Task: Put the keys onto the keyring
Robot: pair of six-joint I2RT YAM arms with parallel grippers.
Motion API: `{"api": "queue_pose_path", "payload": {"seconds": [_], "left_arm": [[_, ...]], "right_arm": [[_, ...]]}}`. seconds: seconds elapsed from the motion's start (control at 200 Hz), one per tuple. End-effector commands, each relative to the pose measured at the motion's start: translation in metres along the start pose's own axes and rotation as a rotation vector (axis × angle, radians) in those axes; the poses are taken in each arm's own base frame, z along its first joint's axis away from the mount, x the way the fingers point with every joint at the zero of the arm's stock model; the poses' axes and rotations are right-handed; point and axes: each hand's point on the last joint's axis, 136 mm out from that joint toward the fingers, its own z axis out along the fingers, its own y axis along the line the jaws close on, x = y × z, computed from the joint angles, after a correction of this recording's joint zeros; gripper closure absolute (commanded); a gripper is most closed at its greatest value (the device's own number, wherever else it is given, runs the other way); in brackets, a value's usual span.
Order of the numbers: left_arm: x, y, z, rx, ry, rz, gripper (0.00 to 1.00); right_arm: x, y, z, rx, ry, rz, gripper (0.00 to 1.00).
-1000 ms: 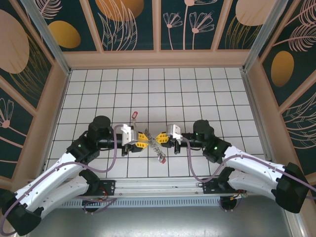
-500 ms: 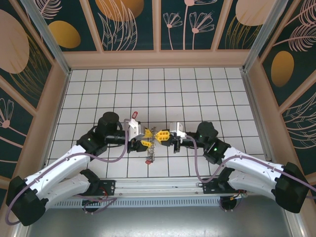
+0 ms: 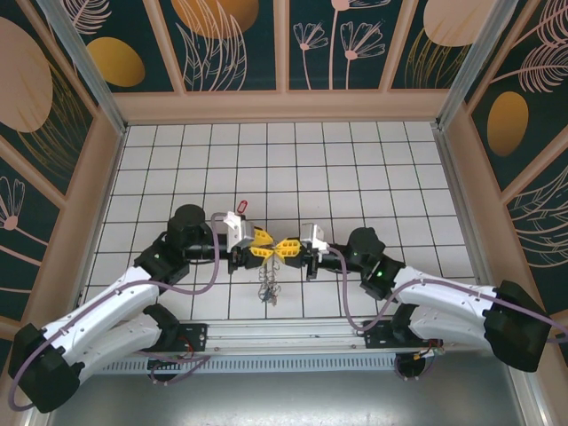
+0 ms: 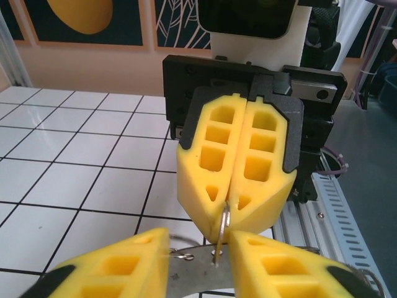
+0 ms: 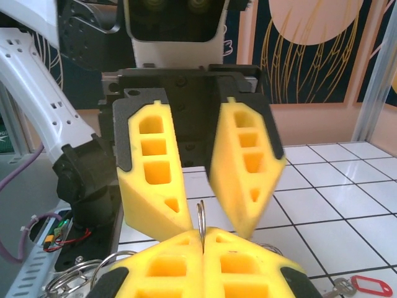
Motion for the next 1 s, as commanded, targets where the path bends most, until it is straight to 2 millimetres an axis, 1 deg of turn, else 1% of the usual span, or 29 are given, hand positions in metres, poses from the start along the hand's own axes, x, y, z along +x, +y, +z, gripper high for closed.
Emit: {"api": "queue_pose_path", "payload": {"seconds": [0.0,0.09,0.225,0.315,0.395,0.475,0.521,0.601,0.681,0.741,0.771,0.851,0.931,0.991], "left_arm": [[-0.015,-0.009,-0.005,0.010,-0.065,0.067,0.71],[-0.014,-0.012,-0.009,0.000,-0.070,0.082,0.70],[-0.015,-0.013,-0.009,0.005,-0.069,0.086,0.73],[-0.016,-0.015,-0.005,0.040,-0.069,0.084,0.81],[-0.019,-0.015,-0.002,0.067,-0.053,0.090,1.00],[-0.022,-0.015,-0.001,0.078,-0.040,0.111,1.00],[-0.023,-0.014,-0.002,0.066,-0.037,0.124,1.00],[-0.022,-0.011,-0.004,0.041,-0.017,0.150,1.00],[-0.017,-0.008,-0.005,0.019,0.028,0.165,1.00],[-0.009,-0.006,-0.006,0.007,0.076,0.169,1.00],[-0.007,-0.005,-0.007,0.004,0.095,0.173,1.00],[-0.001,-0.004,-0.007,0.005,0.138,0.181,1.00],[0.002,-0.002,-0.006,0.007,0.162,0.188,1.00],[0.003,-0.001,-0.006,0.009,0.173,0.194,1.00]], "right_arm": [[-0.035,0.009,0.001,-0.028,-0.133,-0.050,1.00],[-0.038,0.010,-0.001,-0.029,-0.150,-0.049,1.00],[-0.038,0.013,0.001,-0.050,-0.146,-0.052,1.00],[-0.039,0.015,0.001,-0.062,-0.155,-0.055,1.00],[-0.040,0.015,0.002,-0.065,-0.156,-0.055,1.00],[-0.039,0.015,0.003,-0.069,-0.146,-0.064,1.00],[-0.035,0.015,0.004,-0.069,-0.121,-0.076,1.00],[-0.021,0.014,0.006,-0.068,-0.030,-0.116,1.00],[-0.010,0.011,0.003,-0.049,0.053,-0.163,1.00],[-0.006,0.010,0.000,-0.039,0.098,-0.193,0.87],[-0.002,0.010,-0.001,-0.043,0.129,-0.205,0.83],[0.006,0.009,-0.002,-0.052,0.206,-0.235,0.81],[0.009,0.006,-0.003,-0.051,0.249,-0.255,0.76],[0.011,0.006,-0.002,-0.062,0.268,-0.263,0.75]]}}
